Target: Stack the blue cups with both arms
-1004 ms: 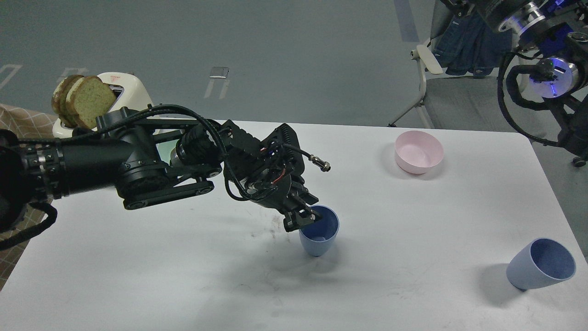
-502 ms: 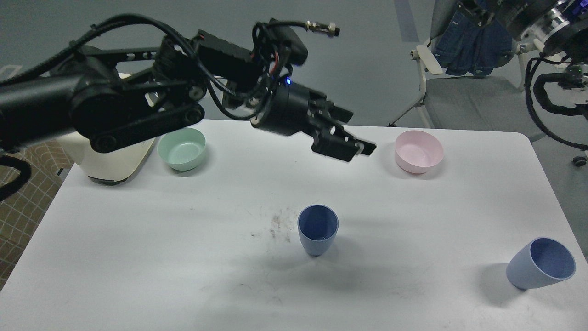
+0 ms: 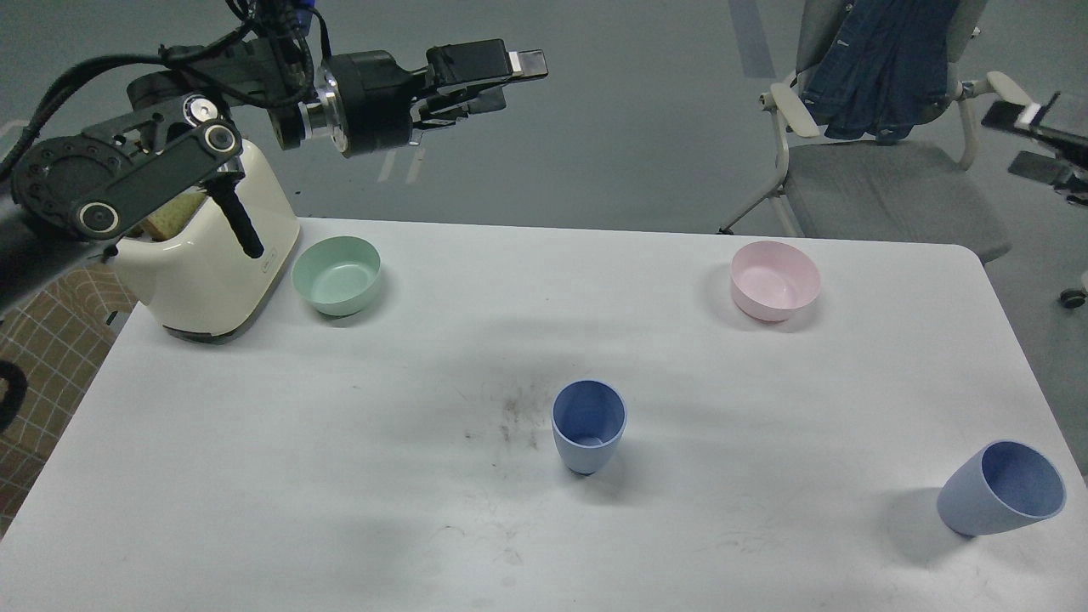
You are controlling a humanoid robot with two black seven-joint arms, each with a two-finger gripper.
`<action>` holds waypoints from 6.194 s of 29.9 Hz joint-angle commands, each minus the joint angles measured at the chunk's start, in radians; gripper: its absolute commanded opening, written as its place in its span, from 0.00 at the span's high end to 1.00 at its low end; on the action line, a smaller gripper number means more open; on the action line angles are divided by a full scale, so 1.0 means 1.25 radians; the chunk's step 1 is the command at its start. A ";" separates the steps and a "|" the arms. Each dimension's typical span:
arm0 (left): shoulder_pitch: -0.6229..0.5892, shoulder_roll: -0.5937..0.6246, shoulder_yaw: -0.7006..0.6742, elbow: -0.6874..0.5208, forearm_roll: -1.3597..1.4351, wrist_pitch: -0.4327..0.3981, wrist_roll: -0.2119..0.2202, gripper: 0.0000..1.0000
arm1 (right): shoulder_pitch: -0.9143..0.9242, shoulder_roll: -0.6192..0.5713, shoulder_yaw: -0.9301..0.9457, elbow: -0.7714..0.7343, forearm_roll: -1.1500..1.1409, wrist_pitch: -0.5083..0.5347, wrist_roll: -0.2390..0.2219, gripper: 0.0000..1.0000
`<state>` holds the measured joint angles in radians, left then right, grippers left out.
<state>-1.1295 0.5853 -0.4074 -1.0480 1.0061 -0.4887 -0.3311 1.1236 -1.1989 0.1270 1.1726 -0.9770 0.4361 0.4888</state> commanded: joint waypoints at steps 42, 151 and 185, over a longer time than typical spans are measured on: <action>0.046 -0.099 0.011 0.081 -0.022 0.000 -0.009 0.06 | -0.185 -0.095 -0.303 0.128 -0.309 -0.215 0.000 0.32; 0.046 -0.079 0.012 0.080 -0.019 0.000 0.001 0.06 | 0.655 0.841 -0.742 0.073 -0.096 -0.045 0.000 0.46; 0.263 -0.220 -0.262 0.222 -0.443 0.056 0.052 0.02 | -0.212 0.581 0.359 -0.296 0.472 -0.069 0.000 0.04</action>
<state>-0.8269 0.3500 -0.6993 -0.8199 0.4542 -0.3824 -0.3041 0.9186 -0.5428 0.5115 0.8463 -0.3860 0.3481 0.4886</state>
